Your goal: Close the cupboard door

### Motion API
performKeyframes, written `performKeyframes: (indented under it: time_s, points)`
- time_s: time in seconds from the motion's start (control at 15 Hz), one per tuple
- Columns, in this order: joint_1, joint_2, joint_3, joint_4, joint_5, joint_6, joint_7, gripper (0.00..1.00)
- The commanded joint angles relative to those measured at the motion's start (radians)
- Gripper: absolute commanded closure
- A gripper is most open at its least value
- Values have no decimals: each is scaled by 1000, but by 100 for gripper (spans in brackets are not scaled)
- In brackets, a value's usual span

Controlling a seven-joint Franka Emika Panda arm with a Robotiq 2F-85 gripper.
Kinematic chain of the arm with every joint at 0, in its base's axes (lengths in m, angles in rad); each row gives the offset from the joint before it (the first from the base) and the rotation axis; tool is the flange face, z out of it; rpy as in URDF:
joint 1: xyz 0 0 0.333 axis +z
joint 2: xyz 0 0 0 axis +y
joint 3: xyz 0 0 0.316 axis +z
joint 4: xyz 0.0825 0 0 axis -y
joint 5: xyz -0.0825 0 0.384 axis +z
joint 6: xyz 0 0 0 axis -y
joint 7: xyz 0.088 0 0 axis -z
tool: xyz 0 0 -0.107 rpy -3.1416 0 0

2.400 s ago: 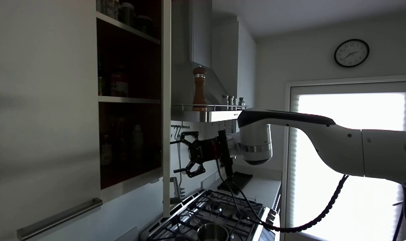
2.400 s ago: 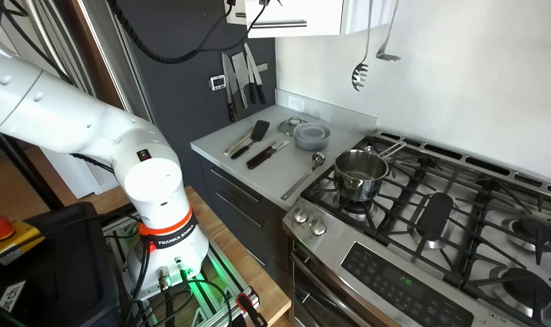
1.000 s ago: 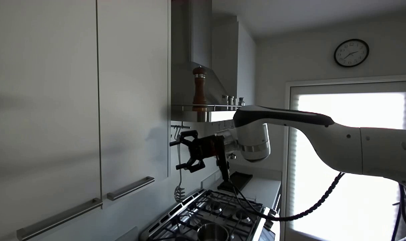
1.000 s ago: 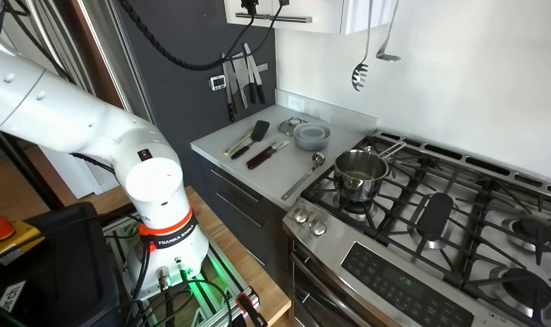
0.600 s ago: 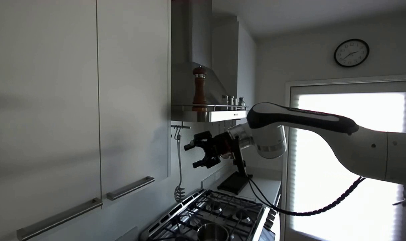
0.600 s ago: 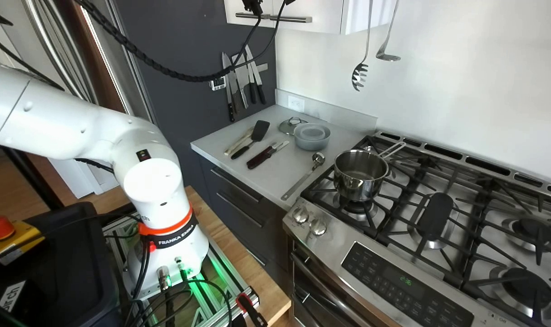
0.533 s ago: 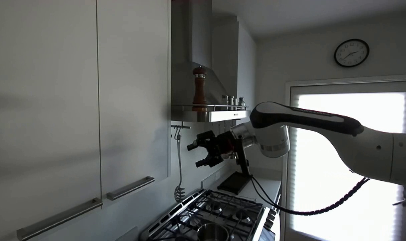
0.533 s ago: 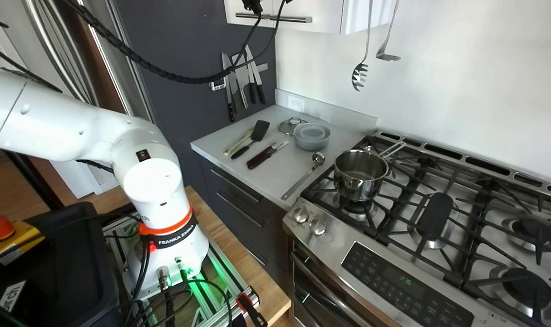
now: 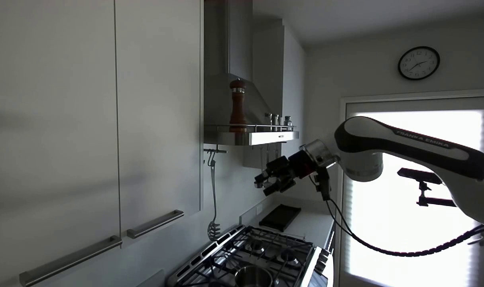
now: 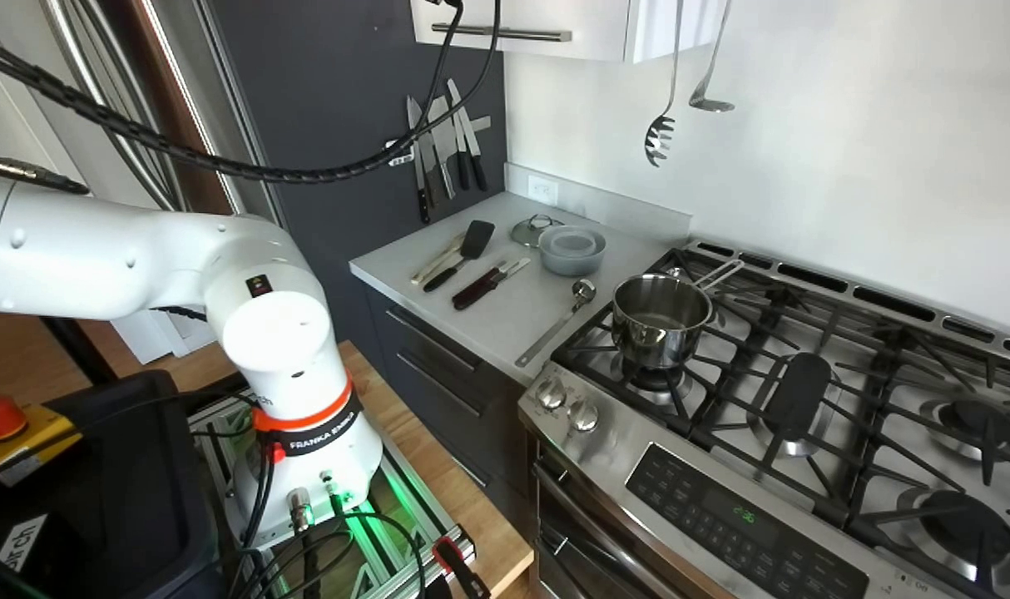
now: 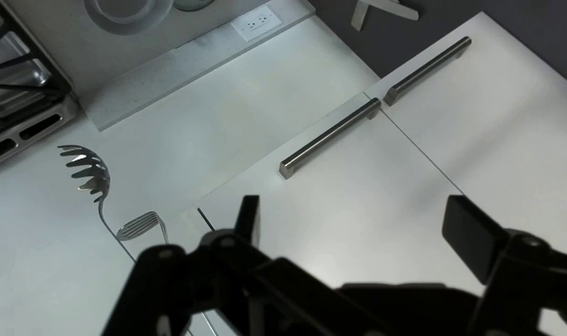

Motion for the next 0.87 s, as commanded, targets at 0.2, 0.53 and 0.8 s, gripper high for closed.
performKeyframes:
  time_s: [0.2, 0.53, 0.8]
  points:
    - [47, -126, -58, -32, -123, -75, -55, 0]
    - [73, -130, -61, -16, -139, -47, -34, 0]
    - [81, -143, -65, -26, -141, -47, -38, 0]
